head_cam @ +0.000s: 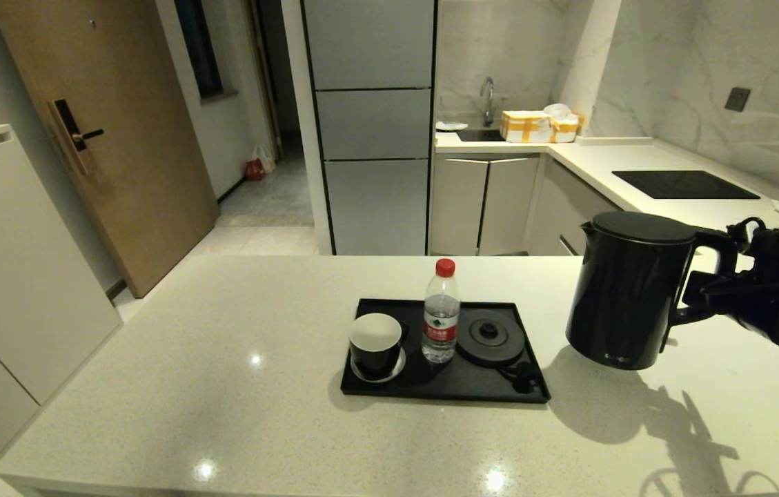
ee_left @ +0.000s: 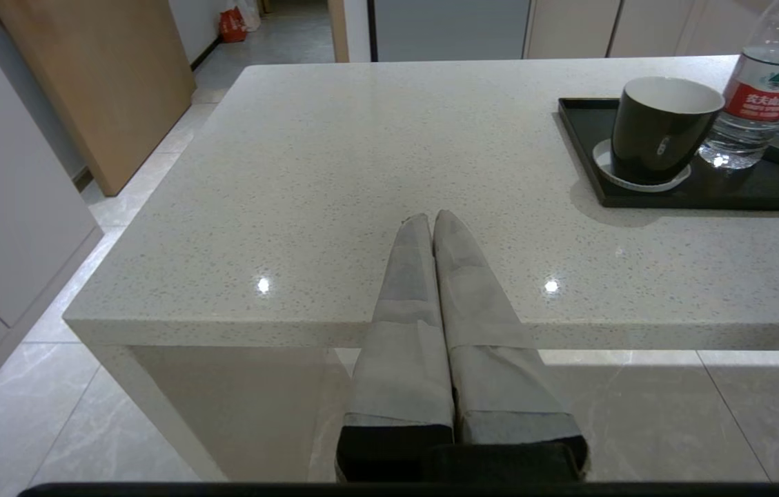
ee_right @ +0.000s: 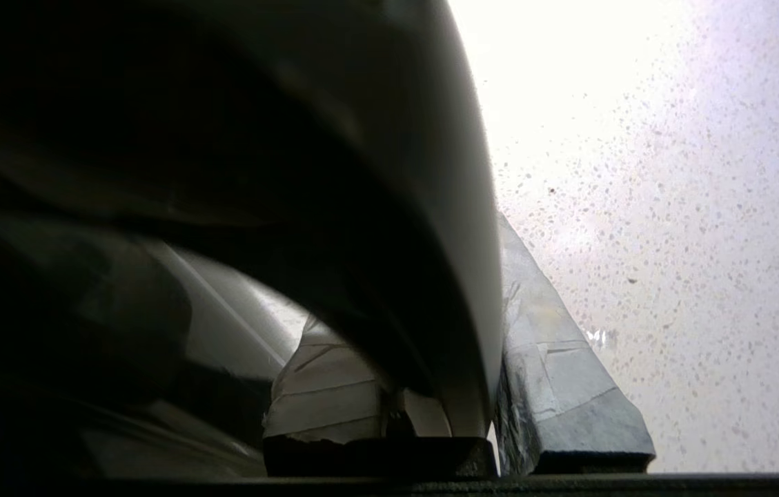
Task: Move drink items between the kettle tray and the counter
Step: Place it on the right
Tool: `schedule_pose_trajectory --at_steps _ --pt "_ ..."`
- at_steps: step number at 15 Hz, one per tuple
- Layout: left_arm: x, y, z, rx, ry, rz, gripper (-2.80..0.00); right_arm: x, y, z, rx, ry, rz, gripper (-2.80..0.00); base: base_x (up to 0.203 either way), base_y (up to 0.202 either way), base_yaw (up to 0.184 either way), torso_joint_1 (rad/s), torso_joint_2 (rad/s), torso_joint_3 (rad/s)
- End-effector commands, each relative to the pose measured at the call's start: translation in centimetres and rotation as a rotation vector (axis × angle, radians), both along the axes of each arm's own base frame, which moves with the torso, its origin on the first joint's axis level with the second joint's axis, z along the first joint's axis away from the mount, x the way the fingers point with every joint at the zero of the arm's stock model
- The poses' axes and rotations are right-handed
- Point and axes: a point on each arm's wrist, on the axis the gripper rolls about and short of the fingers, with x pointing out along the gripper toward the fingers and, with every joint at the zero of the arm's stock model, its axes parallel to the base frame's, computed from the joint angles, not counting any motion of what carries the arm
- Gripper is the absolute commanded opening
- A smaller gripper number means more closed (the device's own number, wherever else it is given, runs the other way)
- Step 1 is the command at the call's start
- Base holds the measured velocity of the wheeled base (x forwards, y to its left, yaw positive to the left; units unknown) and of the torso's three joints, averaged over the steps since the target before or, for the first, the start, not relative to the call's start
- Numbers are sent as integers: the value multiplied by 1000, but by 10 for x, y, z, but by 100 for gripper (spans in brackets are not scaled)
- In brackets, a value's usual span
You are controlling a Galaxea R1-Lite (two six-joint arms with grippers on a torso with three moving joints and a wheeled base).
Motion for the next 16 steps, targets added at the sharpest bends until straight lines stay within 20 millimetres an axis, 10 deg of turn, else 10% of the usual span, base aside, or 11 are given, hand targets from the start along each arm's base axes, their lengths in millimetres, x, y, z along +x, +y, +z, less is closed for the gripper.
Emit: schedule_pose_trajectory --at_steps 1,5,13,14,16 --pt "0 0 0 0 0 0 -280 -2 -9 -33 -29 38 -7 -280 0 0 0 0 0 0" --pt "0 0 0 0 0 2 -280 -7 -9 -63 -24 68 16 -280 0 0 0 0 0 0" --pt "0 0 0 1 1 2 -280 -13 -11 -64 -20 91 5 -280 0 0 0 0 0 0" --pt "0 0 0 0 0 2 -280 -13 -12 -65 -20 89 3 0 0 0 0 0 0 0" --pt "0 0 0 2 0 2 -280 -15 -12 -64 -19 87 5 0 0 0 0 0 0 0"
